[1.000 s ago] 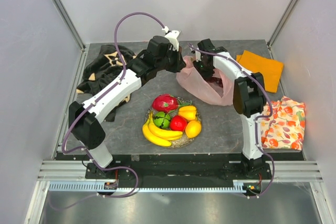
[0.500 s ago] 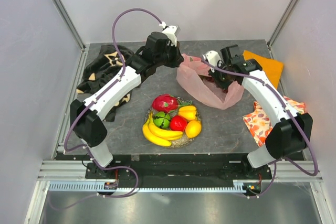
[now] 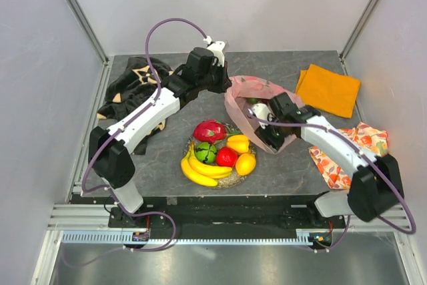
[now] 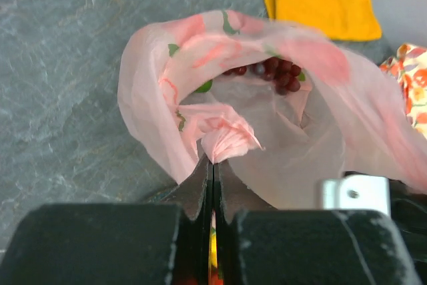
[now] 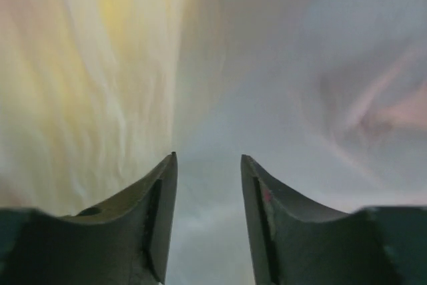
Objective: Take the fake fruits out of the plastic bag
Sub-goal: Adjust the plastic bag at the center of the board.
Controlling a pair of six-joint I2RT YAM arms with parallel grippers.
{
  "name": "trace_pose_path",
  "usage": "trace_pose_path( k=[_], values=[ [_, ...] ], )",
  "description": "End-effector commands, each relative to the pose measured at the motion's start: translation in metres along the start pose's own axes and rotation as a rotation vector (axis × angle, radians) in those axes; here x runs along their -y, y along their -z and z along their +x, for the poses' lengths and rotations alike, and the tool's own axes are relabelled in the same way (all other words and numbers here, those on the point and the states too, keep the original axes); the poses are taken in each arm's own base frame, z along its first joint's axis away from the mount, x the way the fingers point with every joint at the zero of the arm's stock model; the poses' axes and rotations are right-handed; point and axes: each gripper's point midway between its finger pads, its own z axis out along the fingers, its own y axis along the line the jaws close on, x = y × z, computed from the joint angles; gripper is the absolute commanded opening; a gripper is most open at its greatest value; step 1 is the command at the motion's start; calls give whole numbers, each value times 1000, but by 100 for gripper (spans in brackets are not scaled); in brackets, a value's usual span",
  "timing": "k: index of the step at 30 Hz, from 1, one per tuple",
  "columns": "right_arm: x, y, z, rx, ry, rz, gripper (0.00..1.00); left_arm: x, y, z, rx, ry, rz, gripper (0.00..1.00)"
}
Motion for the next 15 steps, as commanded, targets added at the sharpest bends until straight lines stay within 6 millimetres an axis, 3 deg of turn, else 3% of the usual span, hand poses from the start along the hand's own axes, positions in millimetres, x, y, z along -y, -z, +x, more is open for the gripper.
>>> trace_pose_path(
  k=[1,5,6,9,15],
  values=[
    [27,22,1,114,-1,193,59,-2,28,-11,44,-42,-15,2],
    [49,23,-46,185,2,233,67,0,31,-5,25,-58,11,2],
    [56,17,-64,186,-18,222,67,1,32,-4,20,-64,19,1],
    [65,-4,-91,174,-51,176,70,2,32,0,6,-58,22,2],
    [106,-46,-110,103,-192,168,72,3,36,-2,17,-65,31,1]
  ],
)
